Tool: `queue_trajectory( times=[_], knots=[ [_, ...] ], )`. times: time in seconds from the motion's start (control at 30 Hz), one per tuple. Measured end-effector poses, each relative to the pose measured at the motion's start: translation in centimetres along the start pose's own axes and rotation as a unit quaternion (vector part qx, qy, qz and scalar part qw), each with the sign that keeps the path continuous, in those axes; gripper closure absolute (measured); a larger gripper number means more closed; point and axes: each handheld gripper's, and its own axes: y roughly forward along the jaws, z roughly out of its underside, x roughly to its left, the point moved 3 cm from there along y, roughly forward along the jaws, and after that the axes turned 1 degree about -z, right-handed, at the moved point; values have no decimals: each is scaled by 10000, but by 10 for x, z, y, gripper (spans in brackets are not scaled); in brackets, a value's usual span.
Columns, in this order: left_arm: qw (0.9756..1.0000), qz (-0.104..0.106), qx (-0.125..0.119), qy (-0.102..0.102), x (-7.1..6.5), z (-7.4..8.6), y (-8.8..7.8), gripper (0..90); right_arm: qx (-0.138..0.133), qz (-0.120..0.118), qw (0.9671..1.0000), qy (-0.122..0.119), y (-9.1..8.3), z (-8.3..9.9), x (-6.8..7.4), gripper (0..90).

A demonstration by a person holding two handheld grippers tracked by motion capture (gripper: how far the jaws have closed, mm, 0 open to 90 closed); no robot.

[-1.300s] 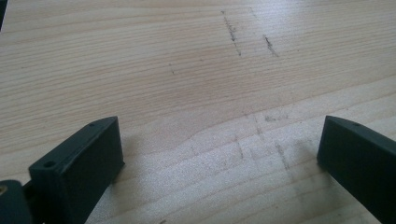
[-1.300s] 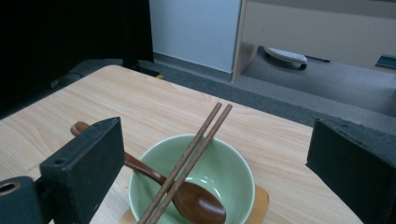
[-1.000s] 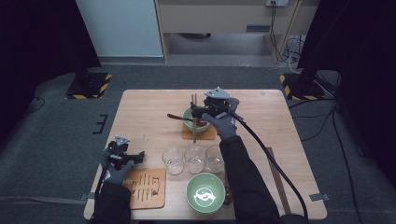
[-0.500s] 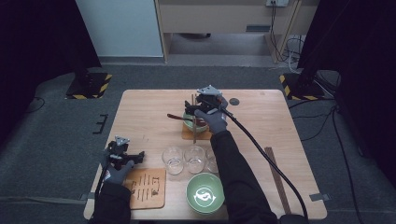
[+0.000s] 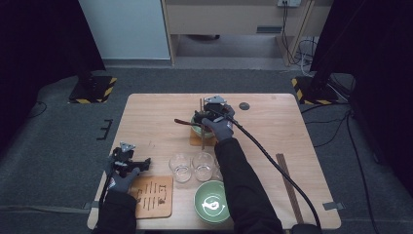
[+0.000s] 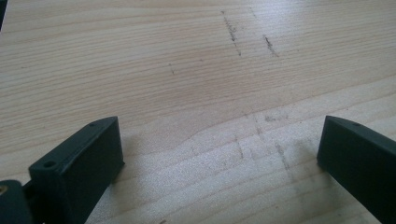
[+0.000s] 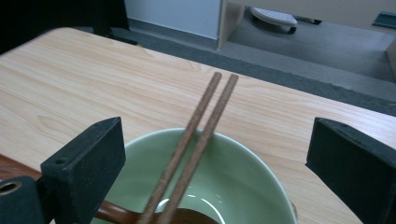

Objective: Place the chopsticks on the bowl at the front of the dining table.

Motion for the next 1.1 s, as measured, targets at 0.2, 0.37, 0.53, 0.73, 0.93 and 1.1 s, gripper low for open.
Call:
queue_trajectory(
  times=[0.2,0.37,0.53,0.73,0.93,1.1],
  knots=[
    [10000,0,0,-1,0,0,0,0,124,191,9997,63,7,9,-5,44],
    [10000,1,3,0,0,0,0,0,142,199,9997,56,9,10,-5,44],
    [10000,1,4,1,0,0,0,0,156,244,9996,63,10,11,-5,45],
    [10000,1,3,-1,0,0,0,0,179,277,9994,61,11,12,-5,45],
    [10000,1,3,1,0,0,0,0,209,304,9993,44,12,14,-5,44],
    [10000,1,4,2,0,0,0,0,209,344,9992,43,12,14,-5,44]
  ],
)
